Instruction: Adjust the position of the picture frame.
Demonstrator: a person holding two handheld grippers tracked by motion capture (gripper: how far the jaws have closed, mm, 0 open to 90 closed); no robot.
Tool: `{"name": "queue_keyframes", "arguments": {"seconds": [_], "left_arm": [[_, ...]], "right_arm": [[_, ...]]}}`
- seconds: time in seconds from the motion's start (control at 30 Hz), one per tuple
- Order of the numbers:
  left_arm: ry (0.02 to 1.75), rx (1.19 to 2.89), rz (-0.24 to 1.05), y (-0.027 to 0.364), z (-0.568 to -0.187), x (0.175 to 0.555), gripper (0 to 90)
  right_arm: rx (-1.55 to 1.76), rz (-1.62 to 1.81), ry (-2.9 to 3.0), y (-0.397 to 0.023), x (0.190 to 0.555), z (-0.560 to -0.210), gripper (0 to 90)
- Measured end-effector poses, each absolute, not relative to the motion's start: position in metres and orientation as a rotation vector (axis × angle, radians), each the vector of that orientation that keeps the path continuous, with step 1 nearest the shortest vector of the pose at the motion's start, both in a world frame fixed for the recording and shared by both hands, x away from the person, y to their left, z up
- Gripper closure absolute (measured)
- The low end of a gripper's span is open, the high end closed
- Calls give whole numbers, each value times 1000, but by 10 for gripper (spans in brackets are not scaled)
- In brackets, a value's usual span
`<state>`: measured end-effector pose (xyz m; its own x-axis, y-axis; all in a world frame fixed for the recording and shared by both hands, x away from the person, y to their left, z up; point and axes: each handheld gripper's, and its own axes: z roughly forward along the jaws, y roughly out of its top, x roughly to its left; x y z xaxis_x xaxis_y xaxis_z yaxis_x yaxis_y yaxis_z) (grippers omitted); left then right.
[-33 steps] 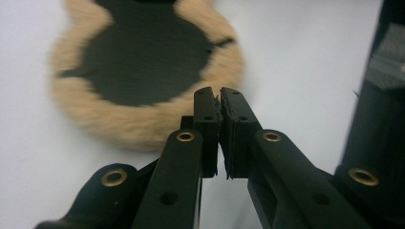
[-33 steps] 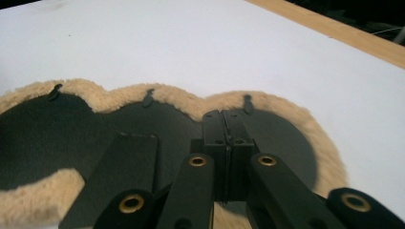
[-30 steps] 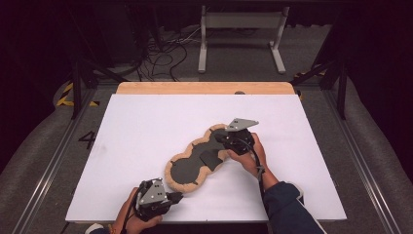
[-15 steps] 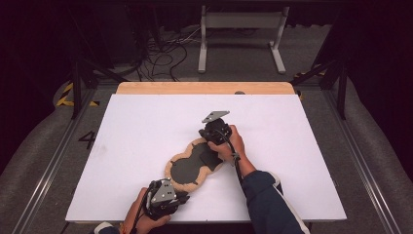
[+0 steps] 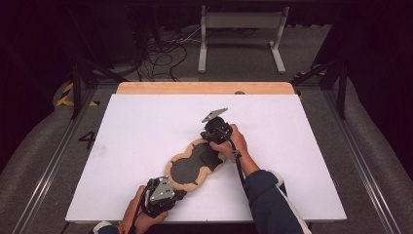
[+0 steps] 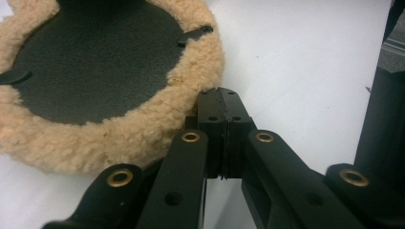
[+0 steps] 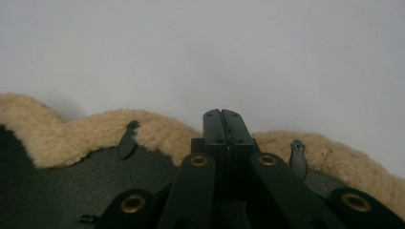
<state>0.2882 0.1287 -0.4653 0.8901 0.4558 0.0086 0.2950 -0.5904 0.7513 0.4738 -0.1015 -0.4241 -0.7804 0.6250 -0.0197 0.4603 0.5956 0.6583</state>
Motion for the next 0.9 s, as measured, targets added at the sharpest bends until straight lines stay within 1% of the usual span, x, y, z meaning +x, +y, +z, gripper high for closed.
{"name": "queue_keyframes", "arguments": {"seconds": [0.13,0.27,0.43,0.67,0.77,0.9], "left_arm": [[546,2241,268,131,-462,289,898],[546,2235,255,131,-463,290,896],[519,2264,239,121,-469,290,860],[529,2262,242,118,-468,292,896],[540,2259,236,121,-466,292,897],[562,2235,226,127,-463,293,898]], "right_arm": [[892,940,2593,-107,471,-422,900],[855,907,2549,-99,472,-423,900],[913,925,2539,-94,479,-429,900],[909,829,2570,-82,486,-430,900],[920,791,2562,-78,487,-433,900],[934,775,2589,-81,488,-431,900]]}}
